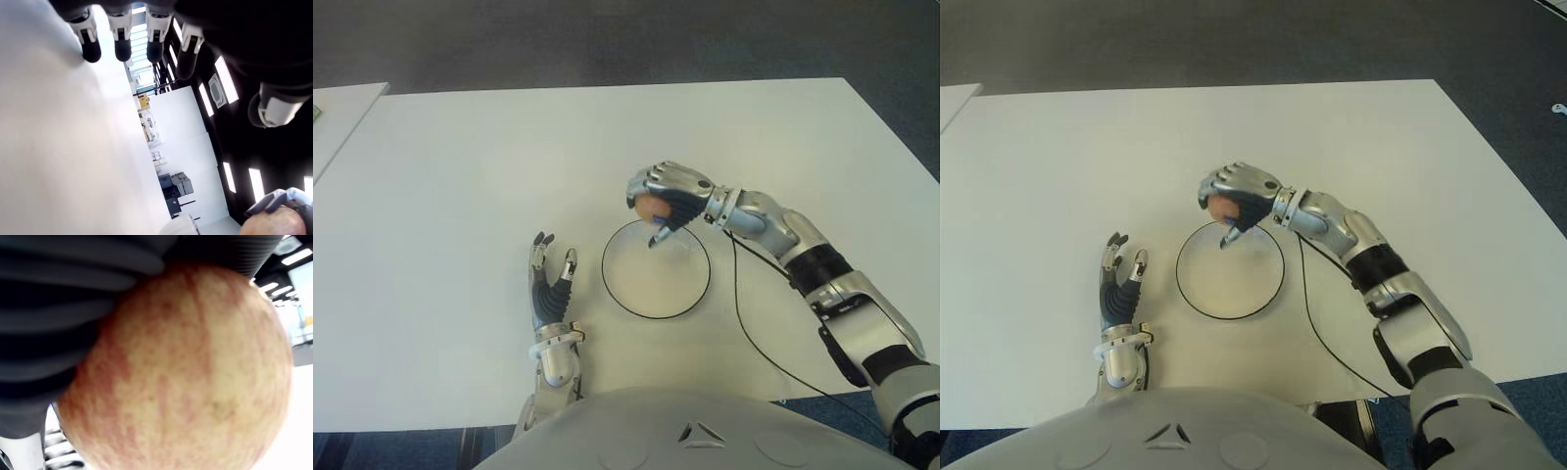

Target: Put the apples into the plate.

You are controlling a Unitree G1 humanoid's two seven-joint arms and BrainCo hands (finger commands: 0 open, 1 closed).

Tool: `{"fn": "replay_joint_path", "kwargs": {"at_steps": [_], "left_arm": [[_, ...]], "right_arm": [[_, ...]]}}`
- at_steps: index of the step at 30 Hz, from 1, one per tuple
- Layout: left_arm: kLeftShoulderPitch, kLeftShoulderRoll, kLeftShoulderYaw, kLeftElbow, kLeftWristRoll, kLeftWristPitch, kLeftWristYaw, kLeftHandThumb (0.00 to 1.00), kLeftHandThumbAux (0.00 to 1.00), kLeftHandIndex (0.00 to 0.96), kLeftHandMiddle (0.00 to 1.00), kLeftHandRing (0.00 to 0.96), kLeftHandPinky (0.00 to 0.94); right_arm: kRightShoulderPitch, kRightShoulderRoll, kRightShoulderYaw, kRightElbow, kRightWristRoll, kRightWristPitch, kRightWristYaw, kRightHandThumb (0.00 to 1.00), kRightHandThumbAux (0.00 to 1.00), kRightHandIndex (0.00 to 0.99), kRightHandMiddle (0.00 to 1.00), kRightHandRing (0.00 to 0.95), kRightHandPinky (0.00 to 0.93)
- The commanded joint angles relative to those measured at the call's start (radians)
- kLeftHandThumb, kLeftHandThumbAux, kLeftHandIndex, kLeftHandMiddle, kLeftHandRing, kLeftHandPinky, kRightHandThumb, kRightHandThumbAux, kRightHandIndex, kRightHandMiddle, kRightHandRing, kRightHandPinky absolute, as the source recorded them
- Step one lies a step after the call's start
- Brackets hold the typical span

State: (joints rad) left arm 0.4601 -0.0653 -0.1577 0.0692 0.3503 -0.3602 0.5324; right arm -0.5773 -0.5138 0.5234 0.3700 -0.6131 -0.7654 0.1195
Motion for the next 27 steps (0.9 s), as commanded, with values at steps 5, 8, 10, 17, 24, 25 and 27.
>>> {"fn": "replay_joint_path", "kwargs": {"at_steps": [5, 8, 10, 17, 24, 25, 27], "left_arm": [[0.009, -0.047, -0.017, 0.002, -0.054, 0.018, -0.029, 0.0, 0.392, 0.143, 0.054, 0.006, 0.0], [0.006, -0.046, -0.017, 0.005, -0.062, 0.017, -0.029, 0.0, 0.396, 0.141, 0.054, 0.006, 0.0], [0.003, -0.046, -0.017, 0.009, -0.065, 0.016, -0.029, 0.0, 0.394, 0.142, 0.054, 0.004, 0.0], [-0.007, -0.043, -0.021, 0.022, -0.05, 0.008, -0.013, 0.0, 0.382, 0.143, 0.053, 0.001, 0.0], [-0.006, -0.041, -0.022, 0.02, -0.038, -0.006, -0.006, 0.0, 0.374, 0.144, 0.054, 0.0, 0.0], [-0.005, -0.039, -0.021, 0.021, -0.037, -0.012, -0.006, 0.0, 0.372, 0.143, 0.053, 0.0, 0.0], [-0.005, -0.035, -0.02, 0.026, -0.036, -0.023, -0.006, 0.0, 0.37, 0.143, 0.053, 0.0, 0.0]], "right_arm": [[0.055, -0.087, -0.039, -0.186, 0.056, -0.097, 0.11, 0.74, 0.708, 0.441, 0.858, 0.833, 0.799], [0.057, -0.096, -0.045, -0.199, 0.047, -0.118, 0.126, 0.738, 0.708, 0.441, 0.859, 0.837, 0.806], [0.052, -0.098, -0.047, -0.199, 0.025, -0.133, 0.126, 0.737, 0.708, 0.441, 0.861, 0.84, 0.82], [0.048, -0.102, -0.046, -0.183, -0.017, -0.143, 0.147, 0.734, 0.707, 0.442, 0.861, 0.844, 0.836], [0.049, -0.099, -0.047, -0.152, -0.017, -0.158, 0.159, 0.733, 0.708, 0.441, 0.858, 0.847, 0.822], [0.048, -0.099, -0.047, -0.146, -0.023, -0.165, 0.155, 0.732, 0.708, 0.441, 0.857, 0.847, 0.82], [0.047, -0.099, -0.048, -0.136, -0.033, -0.176, 0.147, 0.732, 0.708, 0.441, 0.857, 0.848, 0.818]]}}
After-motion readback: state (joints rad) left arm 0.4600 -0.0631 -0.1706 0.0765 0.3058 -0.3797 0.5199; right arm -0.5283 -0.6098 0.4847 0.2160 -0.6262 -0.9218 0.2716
